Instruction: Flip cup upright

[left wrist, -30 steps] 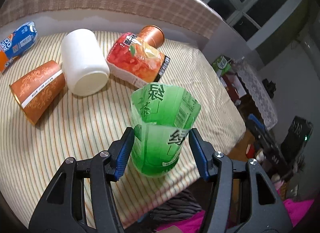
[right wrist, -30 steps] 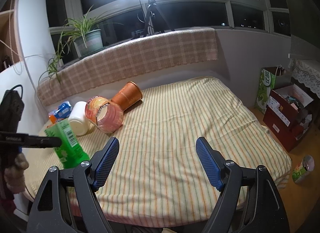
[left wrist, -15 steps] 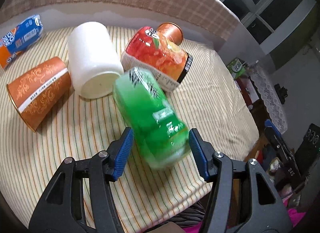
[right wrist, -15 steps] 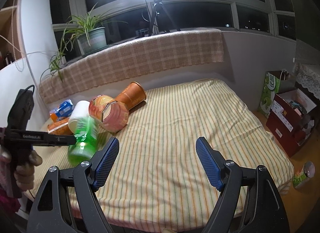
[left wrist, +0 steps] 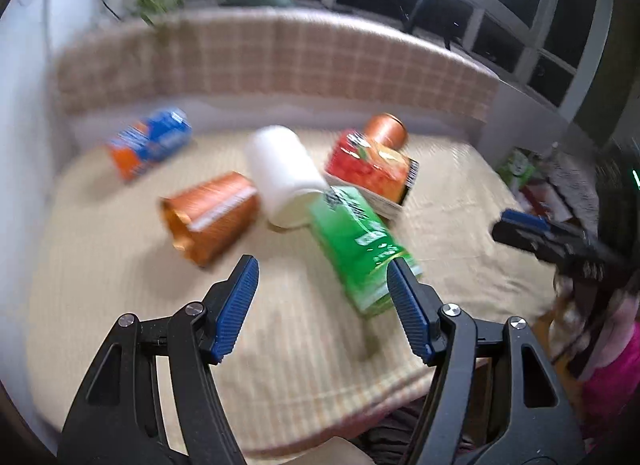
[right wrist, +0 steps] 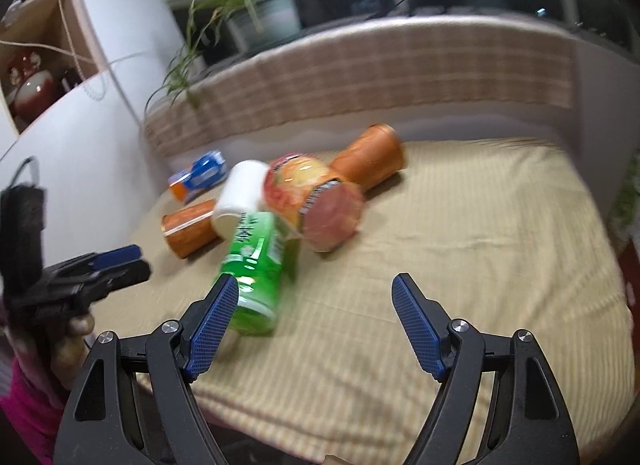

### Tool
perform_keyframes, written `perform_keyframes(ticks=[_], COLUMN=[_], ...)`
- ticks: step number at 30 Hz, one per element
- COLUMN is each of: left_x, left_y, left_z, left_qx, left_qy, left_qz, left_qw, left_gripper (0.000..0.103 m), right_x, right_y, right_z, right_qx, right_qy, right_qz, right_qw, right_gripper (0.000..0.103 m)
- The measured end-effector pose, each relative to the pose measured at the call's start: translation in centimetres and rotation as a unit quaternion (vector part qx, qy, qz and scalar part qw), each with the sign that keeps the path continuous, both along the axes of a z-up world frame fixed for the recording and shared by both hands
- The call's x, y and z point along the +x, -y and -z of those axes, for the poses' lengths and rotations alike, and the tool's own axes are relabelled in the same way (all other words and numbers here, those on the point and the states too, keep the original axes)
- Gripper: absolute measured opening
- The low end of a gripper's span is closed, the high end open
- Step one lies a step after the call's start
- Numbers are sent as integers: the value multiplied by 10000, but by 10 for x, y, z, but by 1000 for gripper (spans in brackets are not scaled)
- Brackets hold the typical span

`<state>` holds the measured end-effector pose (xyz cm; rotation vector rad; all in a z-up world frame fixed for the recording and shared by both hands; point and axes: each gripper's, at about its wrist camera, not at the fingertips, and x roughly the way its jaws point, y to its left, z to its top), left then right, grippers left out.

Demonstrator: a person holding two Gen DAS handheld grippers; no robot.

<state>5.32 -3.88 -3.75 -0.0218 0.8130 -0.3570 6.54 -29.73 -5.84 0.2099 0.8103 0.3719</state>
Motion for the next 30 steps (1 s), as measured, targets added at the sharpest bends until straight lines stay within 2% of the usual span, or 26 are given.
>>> perform_keyframes(ticks=[2,3,9,14,21,30], left_x=[-16,-21,-41,-51,-63,-61], left_y=[-9,-12,-34,-43,-44,-48], left_z=[-7,-10,-12,-6,-4,1], left_qx=[74,49,-67,-55,7,-48], left_qy=[259,334,433,348,426,413], left_qz=[-164,-232,-557,-618,-596,-614], left_qw=[9995,9992,9975,9975,9973,9972], left_gripper=[79,80,80,80,80,80], right_x=[14,27,77,102,119,133], right_y=[-10,-17,-34,-54,-77,-95], right_z=[1,3,18,30,44,50], right_qx=[61,157,654,681,359,-96], right_qy=[-207,-416,-1519,-2124,-2503,-2586], right_qz=[-257,-463,-790,-1045,-1044,-1032], right_qw=[9994,9979,9831,9692,9619,9604], right_gripper=[79,79,79,79,79,79])
